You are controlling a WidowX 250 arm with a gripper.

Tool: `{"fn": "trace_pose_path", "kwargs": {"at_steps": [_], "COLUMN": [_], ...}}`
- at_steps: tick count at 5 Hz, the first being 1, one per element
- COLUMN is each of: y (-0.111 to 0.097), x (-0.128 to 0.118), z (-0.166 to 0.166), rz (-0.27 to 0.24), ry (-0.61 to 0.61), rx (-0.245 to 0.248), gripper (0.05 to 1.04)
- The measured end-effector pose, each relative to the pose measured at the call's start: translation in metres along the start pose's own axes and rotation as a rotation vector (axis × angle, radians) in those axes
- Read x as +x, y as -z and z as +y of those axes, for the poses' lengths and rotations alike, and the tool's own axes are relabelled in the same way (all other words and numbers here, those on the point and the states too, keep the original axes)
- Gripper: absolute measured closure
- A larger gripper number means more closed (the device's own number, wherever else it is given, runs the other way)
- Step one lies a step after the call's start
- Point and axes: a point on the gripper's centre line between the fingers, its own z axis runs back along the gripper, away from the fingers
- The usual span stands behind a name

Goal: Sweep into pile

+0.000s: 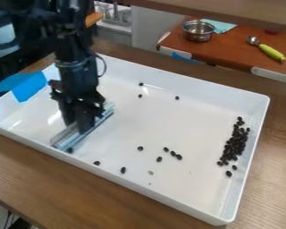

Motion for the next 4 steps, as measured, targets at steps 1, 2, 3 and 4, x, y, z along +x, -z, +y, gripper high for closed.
{"fn": "trace_pose_path", "kwargs": {"at_steps": [1, 2, 3, 4], "y": [0.001, 0.004, 0.005, 0.006], "x": [0.003, 0.004, 0.003, 0.002], "z": [-0.014, -0.044, -0.054, -0.071], "rz": [-0.002, -0.002, -0.012, -0.013], "ry": [-0.025, 0.003, 0.011, 0.020], "rx": [-0.017, -0.053, -0.056, -0.071], "gripper": [0.747, 0.747, 0.747, 0.747]}}
